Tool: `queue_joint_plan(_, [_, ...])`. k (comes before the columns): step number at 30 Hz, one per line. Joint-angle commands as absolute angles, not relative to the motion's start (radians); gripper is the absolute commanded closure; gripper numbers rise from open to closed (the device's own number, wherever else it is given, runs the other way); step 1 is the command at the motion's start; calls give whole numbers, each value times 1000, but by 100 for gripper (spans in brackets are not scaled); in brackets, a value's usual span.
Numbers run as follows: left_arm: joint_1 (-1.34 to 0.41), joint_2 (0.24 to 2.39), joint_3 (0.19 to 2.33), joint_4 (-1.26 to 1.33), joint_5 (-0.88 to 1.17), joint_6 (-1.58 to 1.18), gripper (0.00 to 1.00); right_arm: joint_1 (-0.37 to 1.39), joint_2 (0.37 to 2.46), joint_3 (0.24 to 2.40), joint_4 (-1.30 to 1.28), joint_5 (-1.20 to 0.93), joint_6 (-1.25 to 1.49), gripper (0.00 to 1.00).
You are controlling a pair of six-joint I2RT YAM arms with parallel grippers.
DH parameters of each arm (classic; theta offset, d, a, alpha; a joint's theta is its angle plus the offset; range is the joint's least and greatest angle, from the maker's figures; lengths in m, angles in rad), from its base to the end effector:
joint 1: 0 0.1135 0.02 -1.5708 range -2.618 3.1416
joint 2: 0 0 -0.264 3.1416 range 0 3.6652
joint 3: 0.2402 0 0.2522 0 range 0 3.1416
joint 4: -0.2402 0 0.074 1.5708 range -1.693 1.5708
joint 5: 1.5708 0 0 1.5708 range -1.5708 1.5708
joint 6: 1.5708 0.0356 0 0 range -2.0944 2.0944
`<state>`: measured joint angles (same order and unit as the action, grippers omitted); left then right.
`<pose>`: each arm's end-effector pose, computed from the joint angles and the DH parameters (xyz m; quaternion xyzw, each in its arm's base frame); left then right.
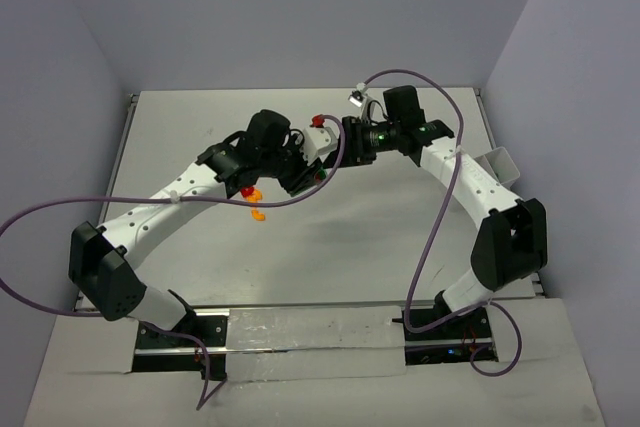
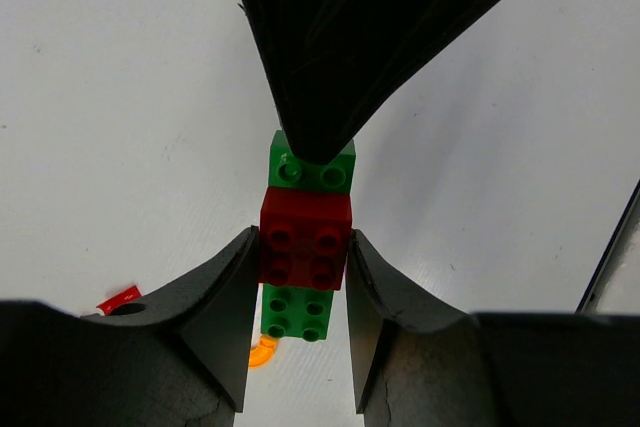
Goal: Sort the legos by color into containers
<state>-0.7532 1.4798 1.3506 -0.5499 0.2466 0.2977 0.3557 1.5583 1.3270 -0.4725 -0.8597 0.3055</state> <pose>0.2356 -0.2328 0.3362 0.4950 0.7480 -0.2047 0.3918 0.3122 0.1447 0.3168 -0.1957 0.8203 0.4817 0.2384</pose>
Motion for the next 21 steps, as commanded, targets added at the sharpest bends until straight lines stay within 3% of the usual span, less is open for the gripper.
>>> queue_joint_plan(1, [-763,1484,1384,-509,230,289,100,375,1569,1321,-463,-877,290,40])
queue_joint_plan(15, [-773,1483,1393,-503,224,291,100,383,1645,1323,-452,-955,308,44])
queue_joint_plan(21, [-773,1484,1383,-489,208,298,100,385,1651,1315,-431,-1029,325,62])
